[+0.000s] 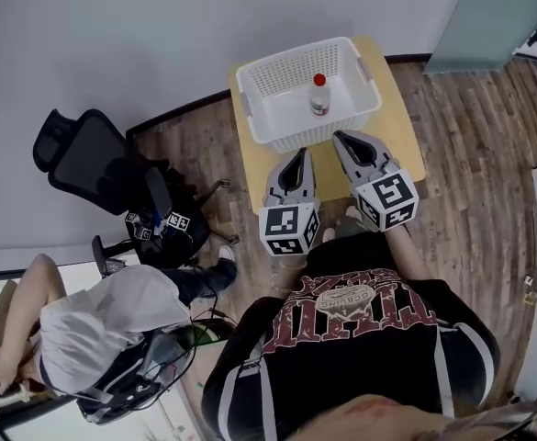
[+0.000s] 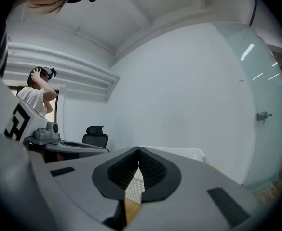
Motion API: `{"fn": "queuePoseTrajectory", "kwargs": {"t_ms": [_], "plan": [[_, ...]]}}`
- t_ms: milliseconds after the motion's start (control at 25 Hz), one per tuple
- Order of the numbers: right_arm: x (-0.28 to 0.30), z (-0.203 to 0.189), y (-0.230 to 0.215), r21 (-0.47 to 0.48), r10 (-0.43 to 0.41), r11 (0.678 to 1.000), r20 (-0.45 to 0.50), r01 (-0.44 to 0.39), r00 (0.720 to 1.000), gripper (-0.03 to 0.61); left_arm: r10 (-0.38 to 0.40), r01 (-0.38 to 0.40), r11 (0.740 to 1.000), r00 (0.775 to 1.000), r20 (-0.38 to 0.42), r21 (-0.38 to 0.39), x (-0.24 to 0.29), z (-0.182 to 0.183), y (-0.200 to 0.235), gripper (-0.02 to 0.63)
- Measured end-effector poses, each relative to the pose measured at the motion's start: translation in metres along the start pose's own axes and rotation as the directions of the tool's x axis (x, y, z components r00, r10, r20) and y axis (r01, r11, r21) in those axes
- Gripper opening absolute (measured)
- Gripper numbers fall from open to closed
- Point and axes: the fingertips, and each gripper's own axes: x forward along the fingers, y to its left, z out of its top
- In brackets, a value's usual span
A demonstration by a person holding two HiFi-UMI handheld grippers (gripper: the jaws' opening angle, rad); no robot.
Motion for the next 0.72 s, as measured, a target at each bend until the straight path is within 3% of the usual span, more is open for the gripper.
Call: {"fn": "queuePoseTrajectory", "kwargs": {"t_ms": [720], "plan": [[0.051,0.011,-0.038,-0.015,0.108,0.994,-0.05,-0.109,0.993,0.017,0.102,-0.102,0.995,0.995,-0.002,-0.022,0.053,0.017,0.019,0.032]]}}
